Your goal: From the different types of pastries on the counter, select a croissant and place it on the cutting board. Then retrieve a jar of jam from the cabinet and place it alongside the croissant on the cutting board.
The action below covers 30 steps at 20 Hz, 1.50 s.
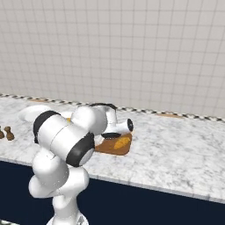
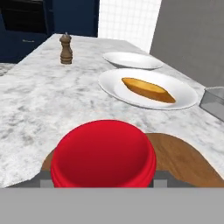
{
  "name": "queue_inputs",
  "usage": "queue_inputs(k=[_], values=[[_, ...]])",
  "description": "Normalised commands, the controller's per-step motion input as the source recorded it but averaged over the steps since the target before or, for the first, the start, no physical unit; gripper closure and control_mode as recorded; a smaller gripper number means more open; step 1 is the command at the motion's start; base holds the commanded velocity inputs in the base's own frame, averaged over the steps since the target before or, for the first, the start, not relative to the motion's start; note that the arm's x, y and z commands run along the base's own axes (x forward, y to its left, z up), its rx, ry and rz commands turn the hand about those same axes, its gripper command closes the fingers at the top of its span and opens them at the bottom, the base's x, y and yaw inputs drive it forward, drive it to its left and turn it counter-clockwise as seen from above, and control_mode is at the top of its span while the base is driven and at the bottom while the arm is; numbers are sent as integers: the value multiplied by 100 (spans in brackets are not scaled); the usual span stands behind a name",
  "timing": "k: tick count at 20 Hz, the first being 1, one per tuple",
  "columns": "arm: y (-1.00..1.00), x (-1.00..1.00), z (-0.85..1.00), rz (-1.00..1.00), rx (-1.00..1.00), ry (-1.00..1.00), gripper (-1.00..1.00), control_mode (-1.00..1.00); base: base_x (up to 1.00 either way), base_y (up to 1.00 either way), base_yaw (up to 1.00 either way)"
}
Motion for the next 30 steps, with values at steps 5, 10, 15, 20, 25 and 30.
queue_inputs(k=[5, 10, 15, 20, 25, 30], values=[[9, 21, -43, 11, 0, 0, -100, -100, 0, 0, 0], [16, 0, -11, 1, 0, 0, -100, -100, 0, 0, 0], [0, 0, 24, 0, 0, 0, -100, -100, 0, 0, 0], [0, -1, 55, 0, -1, 0, -100, -100, 0, 0, 0], [18, -14, 48, -2, -2, 0, -100, -100, 0, 0, 0], [36, -42, 43, -5, -5, 5, -100, -100, 0, 0, 0]])
